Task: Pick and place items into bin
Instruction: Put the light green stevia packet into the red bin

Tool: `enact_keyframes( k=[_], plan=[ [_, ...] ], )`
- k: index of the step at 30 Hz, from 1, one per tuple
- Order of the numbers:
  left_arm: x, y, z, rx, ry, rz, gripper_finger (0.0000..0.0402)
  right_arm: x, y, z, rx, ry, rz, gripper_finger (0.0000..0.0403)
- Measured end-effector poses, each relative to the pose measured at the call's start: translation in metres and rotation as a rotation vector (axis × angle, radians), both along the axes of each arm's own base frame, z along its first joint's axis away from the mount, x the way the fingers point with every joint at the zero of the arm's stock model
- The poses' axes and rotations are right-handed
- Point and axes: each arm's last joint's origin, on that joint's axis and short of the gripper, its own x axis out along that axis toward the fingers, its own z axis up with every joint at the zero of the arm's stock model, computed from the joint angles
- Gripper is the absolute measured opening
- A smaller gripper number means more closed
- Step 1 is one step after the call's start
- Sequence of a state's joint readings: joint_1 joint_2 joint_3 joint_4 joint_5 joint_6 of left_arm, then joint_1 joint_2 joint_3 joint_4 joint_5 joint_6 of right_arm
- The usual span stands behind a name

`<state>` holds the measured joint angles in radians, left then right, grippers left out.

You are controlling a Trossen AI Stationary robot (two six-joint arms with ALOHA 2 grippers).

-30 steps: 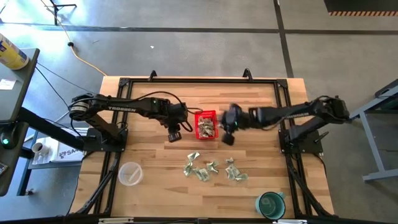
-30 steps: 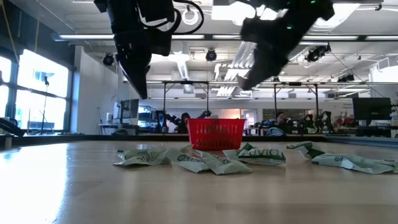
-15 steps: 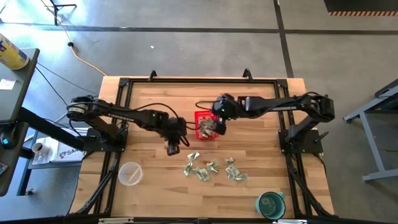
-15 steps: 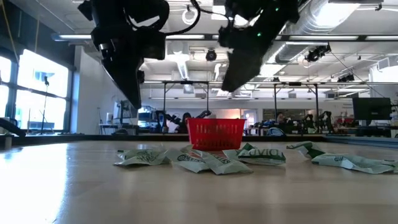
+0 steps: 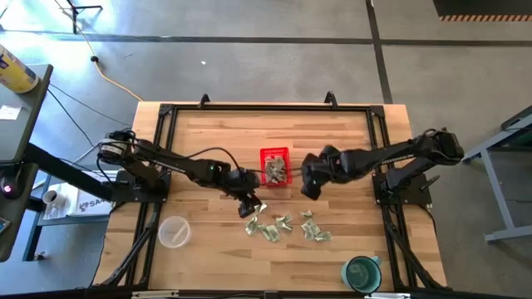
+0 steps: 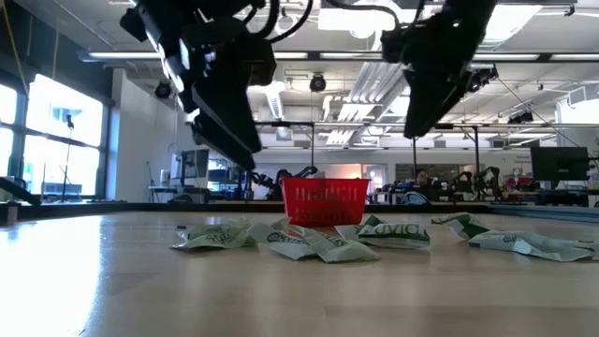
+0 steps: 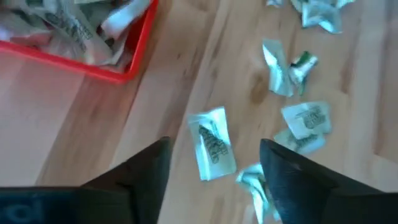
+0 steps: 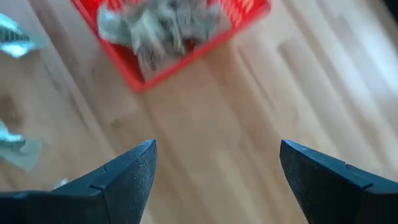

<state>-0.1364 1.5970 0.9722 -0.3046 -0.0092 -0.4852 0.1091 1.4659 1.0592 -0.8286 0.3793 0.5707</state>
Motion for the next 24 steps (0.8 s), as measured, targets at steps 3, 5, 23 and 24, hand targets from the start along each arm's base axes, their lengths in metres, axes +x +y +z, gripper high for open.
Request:
enact_keyframes(
  k=[3, 5, 23, 24],
  plan=[
    [0.003, -0.012, -0.003, 0.052, 0.009, 0.015, 0.0301, -0.006, 0.015, -0.004, 0.022, 0.022, -0.070, 0.0330],
    [0.007, -0.018, -0.009, 0.081, 0.012, 0.016, 0.0303, -0.010, 0.022, -0.005, 0.035, 0.036, -0.103, 0.0330],
    [0.040, -0.028, -0.066, 0.136, 0.114, 0.040, 0.0227, -0.021, 0.032, -0.007, -0.025, 0.094, -0.115, 0.0330],
    [0.039, -0.027, -0.066, 0.161, 0.119, 0.033, 0.0211, -0.021, 0.032, -0.007, -0.038, 0.091, -0.115, 0.0330]
  ],
)
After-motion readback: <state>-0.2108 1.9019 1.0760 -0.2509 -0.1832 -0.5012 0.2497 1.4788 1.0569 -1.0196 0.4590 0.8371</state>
